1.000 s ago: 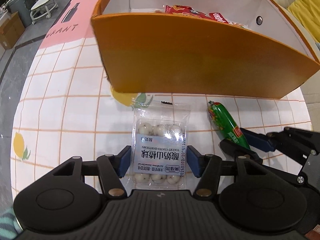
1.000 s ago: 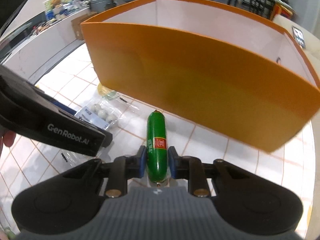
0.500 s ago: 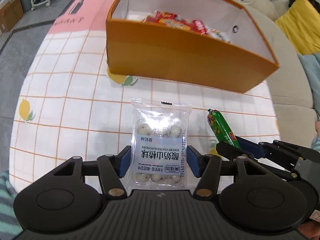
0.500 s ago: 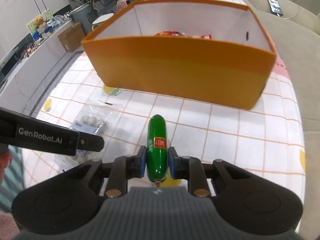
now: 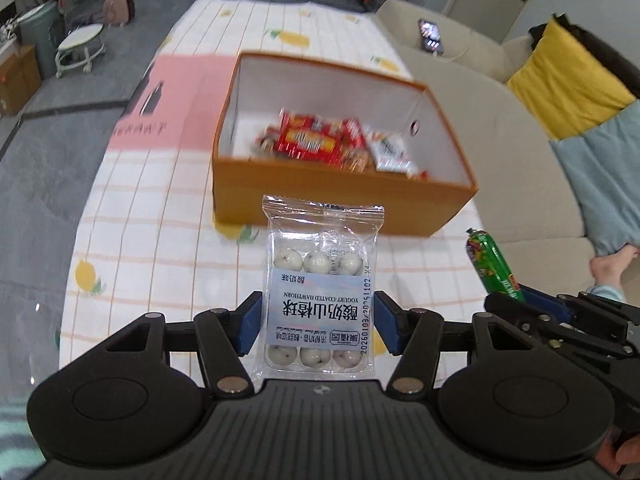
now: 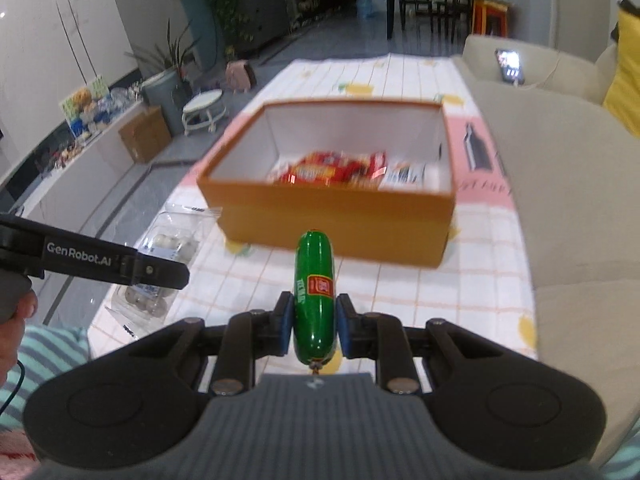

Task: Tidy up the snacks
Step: 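Lift both held snacks and carry them over the orange box, then open both grippers to drop the snacks into the box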

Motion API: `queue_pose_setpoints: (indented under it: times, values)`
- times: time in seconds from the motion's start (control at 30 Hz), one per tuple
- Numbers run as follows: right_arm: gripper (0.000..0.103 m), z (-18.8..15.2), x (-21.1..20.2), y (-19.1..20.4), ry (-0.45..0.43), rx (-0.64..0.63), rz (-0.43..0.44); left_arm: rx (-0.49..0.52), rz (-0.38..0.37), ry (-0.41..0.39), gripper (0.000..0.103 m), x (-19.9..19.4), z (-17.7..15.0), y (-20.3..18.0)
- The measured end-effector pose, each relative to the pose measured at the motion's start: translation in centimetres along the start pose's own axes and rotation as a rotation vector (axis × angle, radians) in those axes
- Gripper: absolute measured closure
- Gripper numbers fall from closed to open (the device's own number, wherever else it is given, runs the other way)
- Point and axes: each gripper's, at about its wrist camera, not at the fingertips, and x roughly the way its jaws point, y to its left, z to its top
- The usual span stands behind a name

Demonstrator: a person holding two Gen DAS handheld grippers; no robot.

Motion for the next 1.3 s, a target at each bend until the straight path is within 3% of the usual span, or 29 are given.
queue_pose_setpoints:
  times: [0.27, 0.53, 0.7, 0.9, 1.3]
  values:
    - [0.084, 4.9, -2.0, -1.3, -0.087, -0.033, 0.005, 0.039, 0.016, -0.084, 0.037, -1.5, 5.4, 0.0]
    - [0.084, 10.7, 1.1, -3.0, -0.109, -0.072, -0.006, 0.07, 0.068, -0.101, 0.037, 1.4, 11.9, -0.5]
    - [0.084, 14.2, 5.5, -4.2, -0.063, -0.085, -0.024, 0.111, 0.123, -0.057, 0.037, 5.4, 15.0, -0.7]
    - [0.084, 16.8, 12.3, -5.7, 0.03, -0.117, -0.072, 0.189, 0.261, 0.032, 0.036, 11.6, 17.5, -0.9]
    - [0.084, 17.4, 24.3, -8.5, 0.25, -0.119, -0.131, 0.314, 0.393, 0.193, 0.036, 21.0, 18.4, -1.8]
